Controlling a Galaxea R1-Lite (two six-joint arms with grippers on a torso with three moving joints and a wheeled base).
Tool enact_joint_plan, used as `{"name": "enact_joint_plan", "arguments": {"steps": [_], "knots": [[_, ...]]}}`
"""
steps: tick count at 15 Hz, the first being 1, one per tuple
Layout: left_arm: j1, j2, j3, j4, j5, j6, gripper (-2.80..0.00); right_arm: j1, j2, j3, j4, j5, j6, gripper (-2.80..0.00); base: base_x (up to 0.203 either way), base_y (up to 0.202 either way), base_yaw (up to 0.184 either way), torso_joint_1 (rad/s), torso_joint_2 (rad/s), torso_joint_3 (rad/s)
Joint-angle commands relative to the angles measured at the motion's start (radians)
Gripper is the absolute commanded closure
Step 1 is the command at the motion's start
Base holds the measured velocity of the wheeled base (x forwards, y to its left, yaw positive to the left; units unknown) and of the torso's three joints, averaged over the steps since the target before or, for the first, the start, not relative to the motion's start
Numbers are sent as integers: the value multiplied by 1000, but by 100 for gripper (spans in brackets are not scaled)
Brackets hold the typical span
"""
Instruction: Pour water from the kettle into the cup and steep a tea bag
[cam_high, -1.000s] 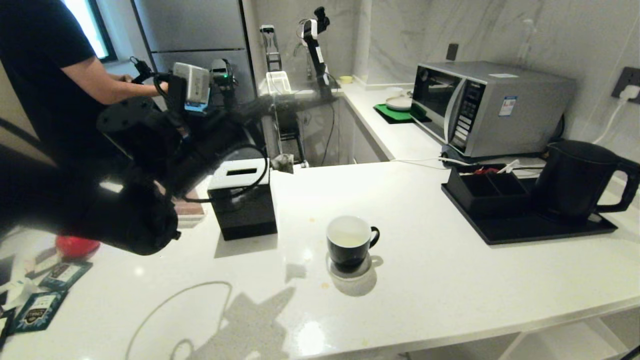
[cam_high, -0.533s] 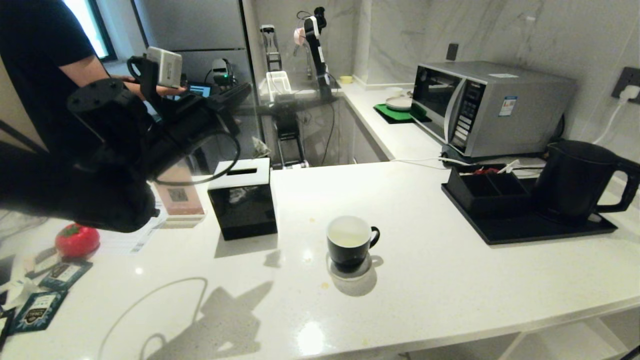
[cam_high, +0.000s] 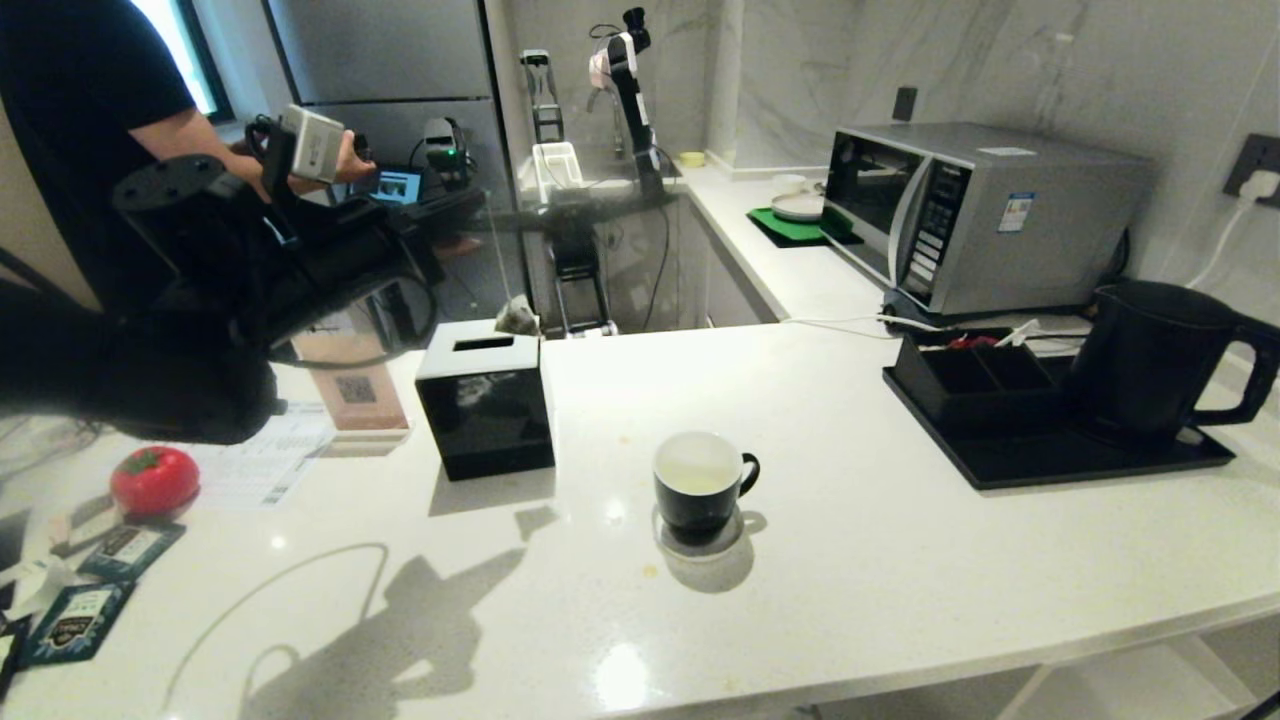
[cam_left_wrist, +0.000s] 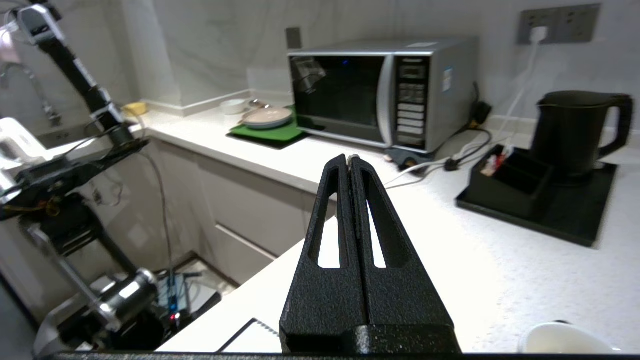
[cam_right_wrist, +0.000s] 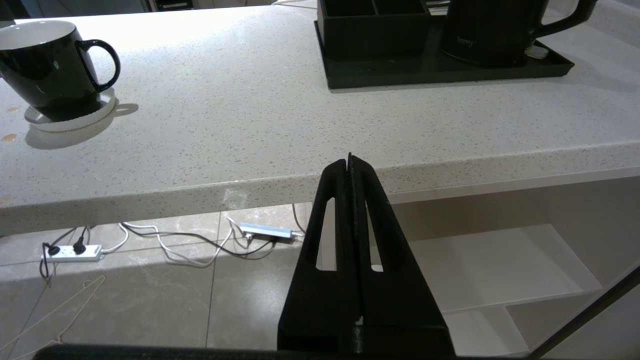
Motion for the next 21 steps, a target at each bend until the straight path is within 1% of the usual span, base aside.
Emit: {"name": "enact_joint_plan", "arguments": {"steps": [1, 3, 6, 9, 12, 15, 18, 21], "knots": [[16, 31, -23, 10, -6, -1, 0, 0, 0, 0, 0, 0, 0, 0, 0, 0, 0, 0, 0, 0], [23, 50, -31, 17, -32, -1, 0, 0, 0, 0, 0, 0, 0, 0, 0, 0, 0, 0, 0, 0], [54, 92, -69, 18, -115, -2, 0, 0, 0, 0, 0, 0, 0, 0, 0, 0, 0, 0, 0, 0], [77, 144, -120, 17, -164, -3, 0, 0, 0, 0, 0, 0, 0, 0, 0, 0, 0, 0, 0, 0], [97, 189, -195, 35, -169, -3, 0, 0, 1, 0, 0, 0, 0, 0, 0, 0, 0, 0, 0, 0], [102, 219, -253, 46, -168, -3, 0, 0, 0, 0, 0, 0, 0, 0, 0, 0, 0, 0, 0, 0], [105, 241, -252, 36, -166, -1, 0, 0, 0, 0, 0, 0, 0, 0, 0, 0, 0, 0, 0, 0], [122, 258, -249, 31, -165, 5, 0, 0, 0, 0, 0, 0, 0, 0, 0, 0, 0, 0, 0, 0]]}}
